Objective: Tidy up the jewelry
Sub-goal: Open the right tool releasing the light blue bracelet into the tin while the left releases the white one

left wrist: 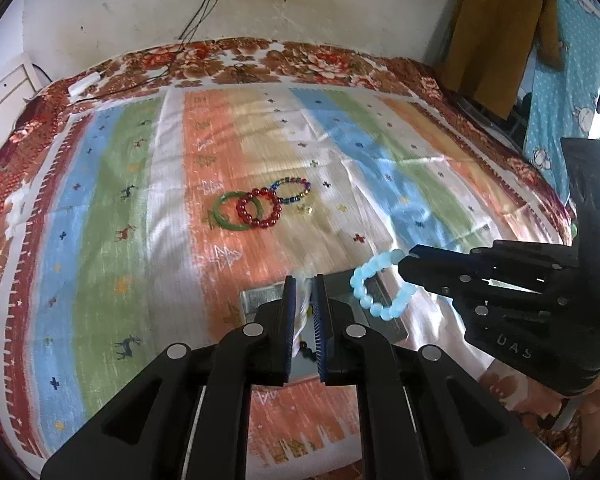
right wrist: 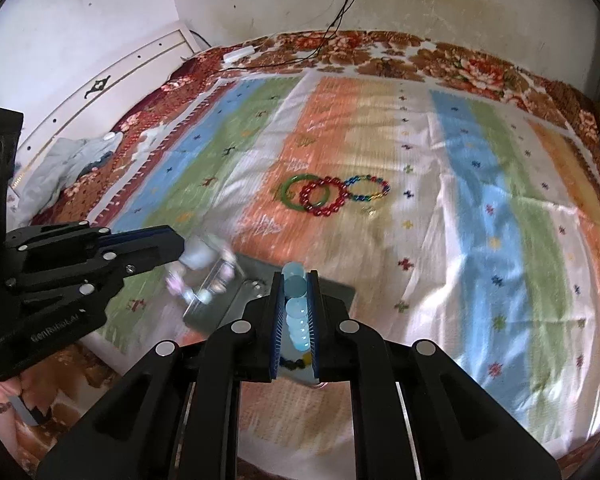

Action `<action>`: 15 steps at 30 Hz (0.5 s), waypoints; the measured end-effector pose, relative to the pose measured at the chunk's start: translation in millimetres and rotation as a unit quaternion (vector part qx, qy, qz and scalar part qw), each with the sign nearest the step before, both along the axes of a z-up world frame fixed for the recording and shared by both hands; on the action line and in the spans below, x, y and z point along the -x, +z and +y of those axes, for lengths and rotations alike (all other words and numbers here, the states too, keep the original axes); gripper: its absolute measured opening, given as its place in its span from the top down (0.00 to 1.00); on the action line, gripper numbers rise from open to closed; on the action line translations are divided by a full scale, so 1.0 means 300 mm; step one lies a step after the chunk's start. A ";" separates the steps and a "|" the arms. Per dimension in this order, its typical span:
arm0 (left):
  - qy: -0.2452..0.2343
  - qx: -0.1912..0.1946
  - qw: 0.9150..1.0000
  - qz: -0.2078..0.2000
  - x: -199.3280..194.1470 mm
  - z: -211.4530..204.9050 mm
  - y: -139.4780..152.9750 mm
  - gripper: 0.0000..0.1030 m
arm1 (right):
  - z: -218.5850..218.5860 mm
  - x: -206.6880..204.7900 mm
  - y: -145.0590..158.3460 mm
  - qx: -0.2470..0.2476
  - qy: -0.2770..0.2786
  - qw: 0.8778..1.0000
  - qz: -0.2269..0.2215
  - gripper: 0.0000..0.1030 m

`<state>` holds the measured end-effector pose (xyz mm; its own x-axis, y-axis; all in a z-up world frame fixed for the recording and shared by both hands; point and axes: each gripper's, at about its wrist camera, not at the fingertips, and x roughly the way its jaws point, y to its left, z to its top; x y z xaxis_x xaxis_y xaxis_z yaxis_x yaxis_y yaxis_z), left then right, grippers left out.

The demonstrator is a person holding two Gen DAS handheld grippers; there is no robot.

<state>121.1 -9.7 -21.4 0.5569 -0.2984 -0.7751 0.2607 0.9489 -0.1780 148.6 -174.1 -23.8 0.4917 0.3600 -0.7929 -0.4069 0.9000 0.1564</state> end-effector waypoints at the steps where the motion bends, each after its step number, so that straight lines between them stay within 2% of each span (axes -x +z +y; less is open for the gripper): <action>1: 0.002 -0.007 1.000 0.002 0.001 -0.001 -0.009 0.68 | -0.001 0.002 -0.007 -0.004 0.002 1.000 0.005 0.87; 2: 0.009 -0.017 1.000 0.000 0.000 0.001 -0.014 0.51 | -0.002 -0.001 -0.013 -0.004 0.000 1.000 0.010 0.80; 3: 0.019 -0.030 0.999 -0.005 -0.002 0.004 -0.017 0.48 | -0.007 -0.004 -0.017 -0.001 -0.006 1.000 0.010 0.62; 4: 0.026 -0.037 0.999 -0.006 -0.007 0.012 -0.019 0.48 | -0.013 -0.006 -0.017 0.001 -0.014 1.000 0.007 0.52; 5: 0.036 -0.037 0.999 -0.002 -0.015 0.027 -0.024 0.48 | -0.024 -0.009 -0.015 0.006 -0.023 1.000 0.000 0.48; 8: 0.059 -0.024 0.998 0.009 -0.038 0.075 -0.033 0.48 | -0.048 -0.024 -0.013 0.007 -0.041 0.999 -0.008 0.48; 15: 0.065 -0.030 0.997 0.012 -0.063 0.085 -0.039 0.45 | -0.070 -0.074 -0.041 0.014 -0.056 0.998 -0.001 0.48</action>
